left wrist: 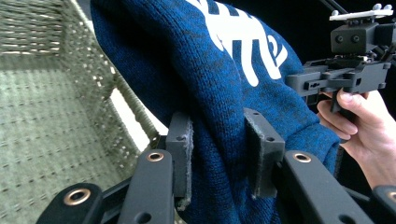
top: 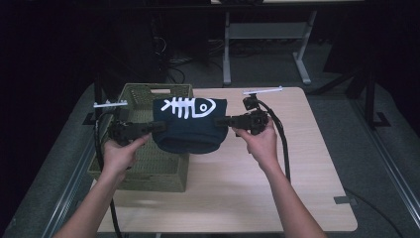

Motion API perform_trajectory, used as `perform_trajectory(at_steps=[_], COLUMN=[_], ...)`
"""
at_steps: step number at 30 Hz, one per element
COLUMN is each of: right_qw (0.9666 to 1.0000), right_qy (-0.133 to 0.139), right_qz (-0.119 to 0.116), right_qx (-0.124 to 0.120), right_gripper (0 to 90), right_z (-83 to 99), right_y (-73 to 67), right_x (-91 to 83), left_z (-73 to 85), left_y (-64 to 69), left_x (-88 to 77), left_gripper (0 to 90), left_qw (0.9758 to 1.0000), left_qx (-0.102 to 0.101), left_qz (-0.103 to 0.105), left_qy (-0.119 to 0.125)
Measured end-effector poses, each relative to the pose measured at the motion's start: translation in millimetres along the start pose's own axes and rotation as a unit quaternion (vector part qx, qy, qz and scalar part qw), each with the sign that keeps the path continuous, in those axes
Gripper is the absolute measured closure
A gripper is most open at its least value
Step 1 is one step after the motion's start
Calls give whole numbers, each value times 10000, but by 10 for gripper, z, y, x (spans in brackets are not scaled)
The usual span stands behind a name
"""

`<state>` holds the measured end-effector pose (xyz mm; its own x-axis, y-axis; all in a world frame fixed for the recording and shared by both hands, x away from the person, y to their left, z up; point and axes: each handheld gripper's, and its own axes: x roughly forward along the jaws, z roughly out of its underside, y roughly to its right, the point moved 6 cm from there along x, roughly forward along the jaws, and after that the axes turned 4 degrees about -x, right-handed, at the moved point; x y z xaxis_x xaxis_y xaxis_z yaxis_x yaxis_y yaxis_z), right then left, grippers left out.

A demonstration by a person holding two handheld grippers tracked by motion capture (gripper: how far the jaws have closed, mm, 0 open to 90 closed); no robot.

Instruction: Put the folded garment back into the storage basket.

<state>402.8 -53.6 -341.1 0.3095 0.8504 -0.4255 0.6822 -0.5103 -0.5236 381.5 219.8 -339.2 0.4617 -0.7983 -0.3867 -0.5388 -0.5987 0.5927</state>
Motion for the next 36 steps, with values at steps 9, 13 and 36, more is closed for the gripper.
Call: perform_trajectory(at_steps=[9, 13, 36], right_qw=[10000, 9999, 9996], right_qy=[-37, -81, -178], right_qz=[-53, -58, -129], right_qx=[0, -52, -176], right_gripper=[716, 716, 716], right_z=[-33, -44, -84], right_y=[-51, -83, -218], right_x=[157, 226, 664], left_z=[-1, 9, 48], left_y=[-90, -138, -428], left_x=[-110, -152, -444], left_gripper=[665, 665, 666], left_qw=[9999, 9998, 9986], left_qx=[-48, -72, -266], left_qz=[-115, -179, -452], left_qy=[33, 43, 100])
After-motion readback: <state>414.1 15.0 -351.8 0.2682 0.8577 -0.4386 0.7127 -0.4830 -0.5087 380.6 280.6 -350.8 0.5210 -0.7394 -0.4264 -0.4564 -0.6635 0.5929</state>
